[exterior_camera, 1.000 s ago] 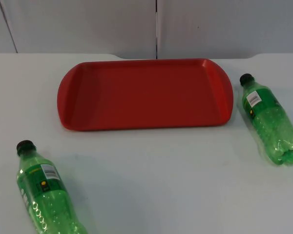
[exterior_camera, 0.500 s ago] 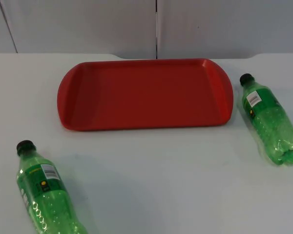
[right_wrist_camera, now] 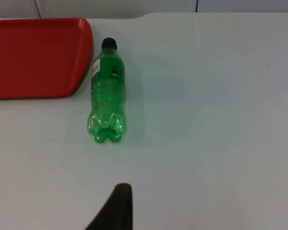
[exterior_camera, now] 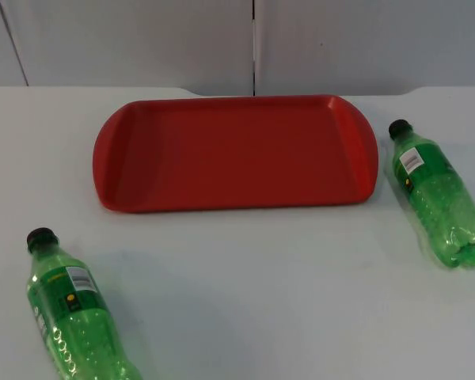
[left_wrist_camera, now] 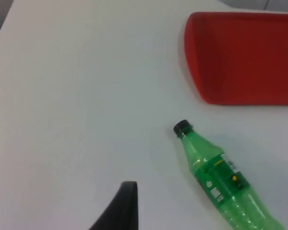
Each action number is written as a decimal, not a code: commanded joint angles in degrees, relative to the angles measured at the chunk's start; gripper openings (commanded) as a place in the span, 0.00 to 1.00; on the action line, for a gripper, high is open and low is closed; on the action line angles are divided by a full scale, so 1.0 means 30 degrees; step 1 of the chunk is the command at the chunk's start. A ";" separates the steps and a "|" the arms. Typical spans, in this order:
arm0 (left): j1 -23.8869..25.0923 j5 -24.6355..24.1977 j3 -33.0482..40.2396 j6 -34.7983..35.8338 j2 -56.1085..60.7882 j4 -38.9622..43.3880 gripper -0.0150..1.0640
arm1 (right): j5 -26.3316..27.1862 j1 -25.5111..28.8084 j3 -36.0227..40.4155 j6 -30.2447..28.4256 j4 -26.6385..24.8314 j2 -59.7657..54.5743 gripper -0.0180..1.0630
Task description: Place the bottle upright on the tray.
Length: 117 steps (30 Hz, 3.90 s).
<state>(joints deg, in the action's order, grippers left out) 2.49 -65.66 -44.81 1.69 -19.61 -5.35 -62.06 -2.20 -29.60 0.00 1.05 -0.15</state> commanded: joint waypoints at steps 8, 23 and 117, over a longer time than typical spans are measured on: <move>0.0073 -0.1233 -0.3344 0.0115 -0.3569 -0.2546 0.99 | 0.0093 0.0109 0.0035 -0.0111 -0.0019 0.0052 0.93; 0.0073 -0.1433 -0.4390 -0.0265 -0.8615 -0.3137 0.99 | 0.0093 0.0109 0.0035 -0.0111 -0.0019 0.0052 0.93; -0.6342 1.0935 -0.1620 1.3508 -2.7594 0.1611 0.99 | 0.0093 0.0109 0.0035 -0.0111 -0.0019 0.0052 0.93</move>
<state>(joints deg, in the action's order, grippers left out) -16.68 -34.19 -50.03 42.19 -102.23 0.79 -62.06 -2.20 -29.60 0.00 1.05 -0.15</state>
